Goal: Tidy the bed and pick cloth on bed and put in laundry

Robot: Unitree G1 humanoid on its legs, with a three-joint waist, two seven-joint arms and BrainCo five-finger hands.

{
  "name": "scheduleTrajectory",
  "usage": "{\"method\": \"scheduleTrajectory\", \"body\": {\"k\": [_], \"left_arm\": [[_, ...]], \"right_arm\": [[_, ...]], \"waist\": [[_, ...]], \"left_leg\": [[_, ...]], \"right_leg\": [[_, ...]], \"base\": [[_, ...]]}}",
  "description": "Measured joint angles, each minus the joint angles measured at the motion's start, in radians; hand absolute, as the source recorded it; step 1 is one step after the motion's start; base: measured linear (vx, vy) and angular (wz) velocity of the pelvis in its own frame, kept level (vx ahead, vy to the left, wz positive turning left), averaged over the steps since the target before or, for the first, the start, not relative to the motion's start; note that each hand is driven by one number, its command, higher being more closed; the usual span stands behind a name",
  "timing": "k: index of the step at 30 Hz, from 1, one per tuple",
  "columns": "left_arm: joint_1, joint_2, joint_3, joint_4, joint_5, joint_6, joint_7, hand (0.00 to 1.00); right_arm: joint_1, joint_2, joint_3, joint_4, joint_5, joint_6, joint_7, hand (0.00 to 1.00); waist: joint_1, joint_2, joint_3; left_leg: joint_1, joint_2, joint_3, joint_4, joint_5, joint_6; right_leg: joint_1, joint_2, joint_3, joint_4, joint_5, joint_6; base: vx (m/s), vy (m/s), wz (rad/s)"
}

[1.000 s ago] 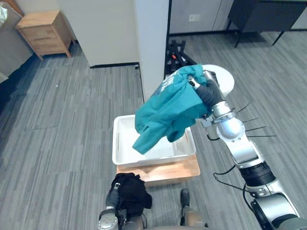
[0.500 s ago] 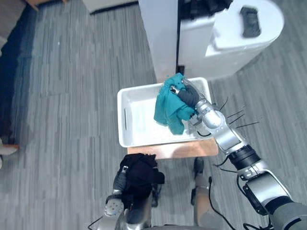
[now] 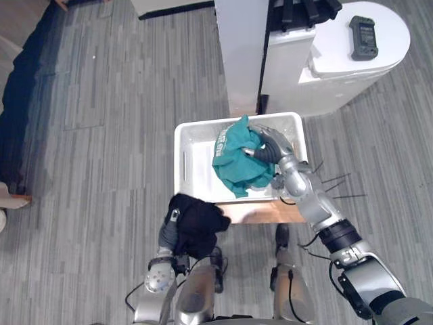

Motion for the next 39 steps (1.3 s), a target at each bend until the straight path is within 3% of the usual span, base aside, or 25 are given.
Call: {"method": "scheduleTrajectory", "body": {"k": [3, 7, 11, 13, 16, 23, 27, 31, 35, 36, 39], "left_arm": [[0.004, 0.035, 0.013, -0.055, -0.025, 0.000, -0.002, 1.00], [0.041, 0.033, 0.055, -0.208, -0.106, 0.000, -0.037, 1.00], [0.024, 0.034, 0.129, -0.315, -0.184, -0.002, -0.060, 1.00], [-0.017, 0.036, 0.165, -0.319, -0.212, -0.008, -0.058, 1.00], [-0.142, 0.054, 0.232, -0.281, -0.190, -0.011, 0.004, 1.00], [-0.394, 0.138, 0.262, -0.030, -0.011, -0.014, 0.141, 1.00], [-0.545, 0.165, 0.227, 0.120, 0.041, 0.006, 0.171, 1.00], [-0.685, 0.182, 0.152, 0.307, 0.067, 0.026, 0.182, 1.00], [-0.697, 0.150, 0.083, 0.425, 0.086, 0.052, 0.183, 1.00], [-0.694, 0.139, 0.068, 0.441, 0.100, 0.054, 0.180, 0.00], [-0.651, 0.107, 0.029, 0.452, 0.135, 0.064, 0.175, 0.00]], "right_arm": [[0.128, -0.006, -0.073, -0.059, -0.033, 0.001, -0.015, 0.00], [0.298, -0.019, -0.205, -0.124, -0.111, 0.025, -0.015, 0.00], [0.412, -0.012, -0.288, -0.124, -0.131, 0.045, 0.000, 0.00], [0.457, -0.003, -0.319, -0.119, -0.129, 0.061, 0.013, 0.00], [0.521, 0.023, -0.386, -0.108, -0.114, 0.064, 0.023, 0.00], [0.616, 0.033, -0.428, -0.098, -0.052, 0.067, 0.015, 0.00], [0.631, 0.067, -0.433, -0.098, -0.020, 0.066, -0.017, 0.00], [0.631, 0.104, -0.424, -0.107, 0.002, 0.066, -0.050, 0.00], [0.628, 0.140, -0.388, -0.107, 0.003, 0.065, -0.094, 0.00], [0.628, 0.147, -0.386, -0.107, 0.003, 0.065, -0.101, 0.00], [0.627, 0.164, -0.377, -0.103, 0.009, 0.066, -0.108, 0.00]], "waist": [[-0.004, -0.030, -0.060], [-0.024, -0.052, -0.158], [-0.032, -0.067, -0.213], [-0.041, -0.071, -0.229], [-0.060, -0.073, -0.238], [-0.127, -0.083, -0.233], [-0.164, -0.106, -0.169], [-0.173, -0.114, -0.077], [-0.169, -0.112, -0.037], [-0.167, -0.111, -0.031], [-0.164, -0.110, -0.025]], "left_leg": [[0.028, 0.002, 0.000, -0.013, -0.001, -0.001], [0.088, 0.026, 0.010, -0.048, 0.003, -0.008], [0.126, 0.027, 0.038, -0.067, 0.002, -0.008], [0.132, 0.027, 0.045, -0.067, 0.002, -0.008], [0.141, 0.027, 0.065, -0.064, 0.001, -0.010], [0.091, 0.029, 0.130, -0.053, -0.003, -0.021], [-0.001, 0.032, 0.147, -0.006, -0.005, -0.020], [-0.066, 0.041, 0.155, 0.040, -0.020, -0.021], [-0.090, 0.048, 0.168, 0.048, -0.026, -0.024], [-0.090, 0.048, 0.170, 0.047, -0.026, -0.024], [-0.070, 0.047, 0.190, 0.039, -0.026, -0.024]], "right_leg": [[0.030, -0.002, 0.000, 0.000, -0.060, 0.031], [0.067, 0.019, 0.002, 0.000, -0.060, 0.031], [0.080, 0.021, 0.026, 0.000, -0.061, 0.032], [0.080, 0.021, 0.031, 0.000, -0.061, 0.032], [0.080, 0.022, 0.056, 0.000, -0.061, 0.032], [-0.006, 0.025, 0.129, 0.000, -0.054, 0.040], [-0.088, 0.026, 0.158, 0.000, -0.017, 0.040], [-0.140, 0.030, 0.176, 0.000, 0.001, 0.050], [-0.170, 0.037, 0.196, 0.000, 0.008, 0.055], [-0.171, 0.037, 0.198, 0.000, 0.009, 0.055], [-0.172, 0.038, 0.211, 0.000, 0.010, 0.057]], "base": [[-0.02, -0.046, 0.06], [0.02, -0.042, -0.05], [-0.03, 0.000, -0.19], [-0.04, 0.006, -0.11], [-0.06, -0.006, -0.17], [-0.07, -0.020, -0.30], [-0.08, -0.044, -0.18], [-0.08, -0.016, -0.10], [-0.04, -0.005, -0.10], [-0.03, -0.004, -0.05], [-0.03, 0.007, -0.09]]}}
